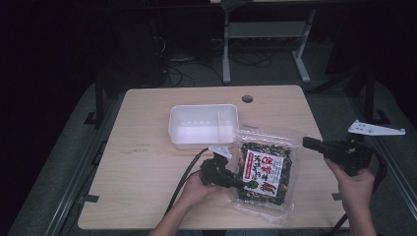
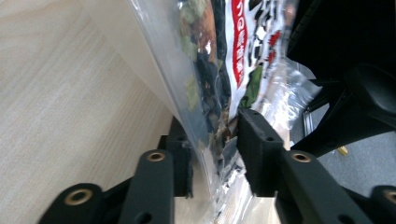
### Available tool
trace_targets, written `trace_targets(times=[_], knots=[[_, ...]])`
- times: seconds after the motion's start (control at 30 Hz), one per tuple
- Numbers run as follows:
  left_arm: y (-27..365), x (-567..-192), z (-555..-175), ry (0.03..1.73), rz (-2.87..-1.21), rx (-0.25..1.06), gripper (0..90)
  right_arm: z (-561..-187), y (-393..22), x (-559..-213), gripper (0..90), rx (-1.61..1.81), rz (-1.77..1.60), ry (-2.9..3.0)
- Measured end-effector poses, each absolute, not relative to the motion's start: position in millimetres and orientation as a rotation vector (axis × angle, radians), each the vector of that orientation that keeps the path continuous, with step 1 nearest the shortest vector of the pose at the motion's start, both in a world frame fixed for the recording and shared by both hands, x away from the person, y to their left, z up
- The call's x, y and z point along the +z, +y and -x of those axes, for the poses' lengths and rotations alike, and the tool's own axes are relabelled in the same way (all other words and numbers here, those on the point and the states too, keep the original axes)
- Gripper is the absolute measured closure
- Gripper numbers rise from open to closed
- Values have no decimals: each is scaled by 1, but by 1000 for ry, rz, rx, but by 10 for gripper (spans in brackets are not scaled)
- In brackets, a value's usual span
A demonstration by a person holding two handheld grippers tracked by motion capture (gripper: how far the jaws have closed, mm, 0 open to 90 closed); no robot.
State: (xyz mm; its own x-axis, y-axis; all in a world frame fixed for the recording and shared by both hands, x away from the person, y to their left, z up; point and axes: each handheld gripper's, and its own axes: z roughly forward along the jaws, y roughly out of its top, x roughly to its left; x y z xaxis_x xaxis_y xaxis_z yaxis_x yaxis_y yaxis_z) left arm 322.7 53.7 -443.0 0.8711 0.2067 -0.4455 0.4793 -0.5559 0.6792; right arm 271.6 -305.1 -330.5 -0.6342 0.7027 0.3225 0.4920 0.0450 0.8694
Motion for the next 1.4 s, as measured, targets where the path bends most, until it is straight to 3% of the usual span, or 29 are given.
trace_targets(times=[0.13,0.27,0.3,0.4,0.6,1.07,1.17,1.27,1.4], knots=[[54,-439,-319,456,-2196,-350,700,-274,-307,-330,870,1640,-1215,2154],[51,-436,-316,433,-2234,-312,710,-281,-306,-335,708,1582,-1206,2213],[51,-436,-316,433,-2234,-312,711,-281,-306,-335,708,1582,-1206,2213],[49,-437,-315,419,-2249,-307,712,-288,-307,-342,564,1593,-1218,2258],[47,-437,-313,391,-2280,-284,711,-299,-301,-349,477,1514,-1228,2314],[43,-433,-307,342,-2299,-214,713,-322,-292,-378,452,1478,-1263,2491],[42,-432,-307,335,-2303,-209,713,-324,-289,-380,481,1522,-1231,2524],[42,-431,-306,328,-2312,-195,712,-324,-281,-378,629,1571,-1138,2612],[44,-431,-306,330,-2304,-199,708,-322,-278,-372,660,1601,-1093,2636]])
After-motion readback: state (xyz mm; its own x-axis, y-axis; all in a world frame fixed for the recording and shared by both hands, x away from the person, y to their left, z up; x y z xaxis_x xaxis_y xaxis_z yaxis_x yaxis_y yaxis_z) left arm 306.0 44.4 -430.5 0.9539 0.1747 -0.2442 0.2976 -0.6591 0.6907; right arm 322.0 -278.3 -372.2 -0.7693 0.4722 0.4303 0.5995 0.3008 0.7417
